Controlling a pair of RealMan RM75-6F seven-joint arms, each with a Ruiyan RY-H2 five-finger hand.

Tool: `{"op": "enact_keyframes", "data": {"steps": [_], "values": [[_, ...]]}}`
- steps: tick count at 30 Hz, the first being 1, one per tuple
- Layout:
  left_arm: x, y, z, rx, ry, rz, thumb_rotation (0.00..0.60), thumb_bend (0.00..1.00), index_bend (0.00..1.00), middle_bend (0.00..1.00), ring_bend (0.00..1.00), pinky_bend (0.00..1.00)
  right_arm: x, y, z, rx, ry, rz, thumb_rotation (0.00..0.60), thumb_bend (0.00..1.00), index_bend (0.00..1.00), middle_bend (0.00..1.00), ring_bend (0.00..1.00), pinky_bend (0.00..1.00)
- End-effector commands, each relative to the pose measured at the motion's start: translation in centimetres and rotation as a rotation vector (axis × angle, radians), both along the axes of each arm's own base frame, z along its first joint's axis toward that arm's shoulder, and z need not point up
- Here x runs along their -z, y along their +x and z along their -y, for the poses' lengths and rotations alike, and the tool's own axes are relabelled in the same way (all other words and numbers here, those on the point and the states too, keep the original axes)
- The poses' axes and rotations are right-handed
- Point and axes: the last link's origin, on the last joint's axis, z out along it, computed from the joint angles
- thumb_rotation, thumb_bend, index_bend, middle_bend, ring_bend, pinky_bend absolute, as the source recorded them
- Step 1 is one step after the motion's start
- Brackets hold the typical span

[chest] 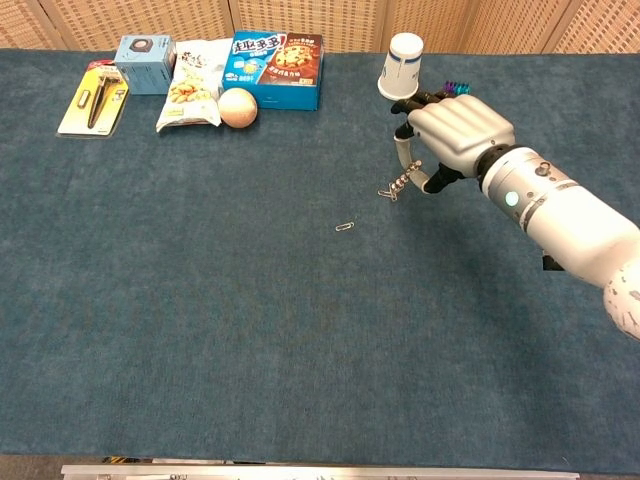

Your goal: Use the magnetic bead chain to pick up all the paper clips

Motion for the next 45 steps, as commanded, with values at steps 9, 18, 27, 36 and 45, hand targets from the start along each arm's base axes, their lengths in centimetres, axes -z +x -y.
{"op": "enact_keyframes", "data": {"steps": [9,18,27,36,45], "values": [[-0.4,-0.7,-0.5,-0.022,-0.002,0.019,0.600,0.00,0.52,0.44,0.33,0.44,1.4,0.8,1.1,0.002,0.018,-0.014,0.600,0.38,0.58,0.12,0.00,0.10],[-0.6,-0.9,-0.6,-0.026,-0.001,0.028,0.600,0.00,0.52,0.44,0.33,0.44,1.8,1.1,1.2,0.000,0.020,-0.025,0.600,0.38,0.58,0.12,0.00,0.10],[-0.5,-0.8,-0.6,-0.023,-0.004,0.024,0.600,0.00,0.52,0.44,0.33,0.44,1.7,0.8,1.1,0.007,0.019,-0.029,0.600,0.38,0.58,0.12,0.00,0.10],[-0.5,-0.8,-0.6,-0.025,-0.001,0.022,0.600,0.00,0.52,0.44,0.33,0.44,1.2,1.6,-0.4,-0.048,0.031,-0.004,0.600,0.38,0.58,0.12,0.00,0.10],[-0.6,-0.7,-0.4,-0.019,0.007,0.028,0.600,0.00,0.52,0.44,0.33,0.44,0.8,2.5,-2.2,-0.108,0.051,0.012,0.600,0.38,0.58,0.12,0.00,0.10]]}}
